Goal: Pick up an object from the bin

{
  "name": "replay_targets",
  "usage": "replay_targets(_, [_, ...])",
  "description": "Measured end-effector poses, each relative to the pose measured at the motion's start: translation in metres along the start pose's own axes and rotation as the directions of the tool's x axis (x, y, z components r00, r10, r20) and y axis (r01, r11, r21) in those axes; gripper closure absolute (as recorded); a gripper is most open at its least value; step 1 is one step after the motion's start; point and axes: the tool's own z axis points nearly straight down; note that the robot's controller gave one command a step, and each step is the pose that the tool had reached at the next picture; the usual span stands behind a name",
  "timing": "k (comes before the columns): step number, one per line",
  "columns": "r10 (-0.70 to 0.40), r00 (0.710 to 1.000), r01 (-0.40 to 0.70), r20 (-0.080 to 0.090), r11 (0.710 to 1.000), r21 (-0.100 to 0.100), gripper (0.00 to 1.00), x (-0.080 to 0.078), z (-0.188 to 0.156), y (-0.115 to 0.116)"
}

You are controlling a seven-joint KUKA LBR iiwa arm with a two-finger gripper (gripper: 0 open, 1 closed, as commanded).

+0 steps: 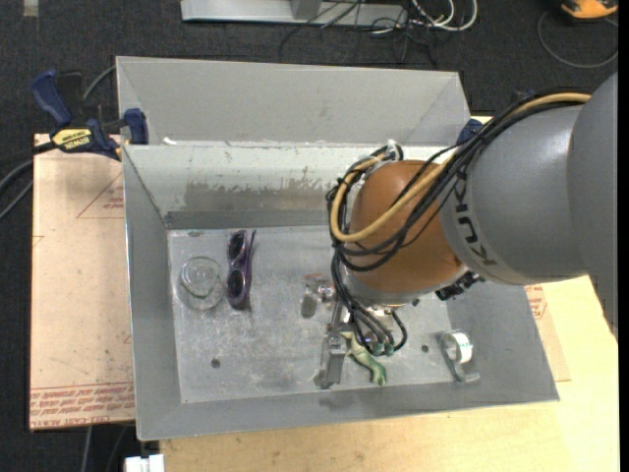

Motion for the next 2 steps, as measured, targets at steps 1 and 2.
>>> replay_targets(1, [0.004, 1.0, -0.004, 0.008, 1.0, -0.001, 0.0, -0.002, -0.004, -0.001])
replay_targets(2, [0.149, 0.989, -0.149, 0.009, 0.989, -0.002, 0.0, -0.061, 0.065, -0.081])
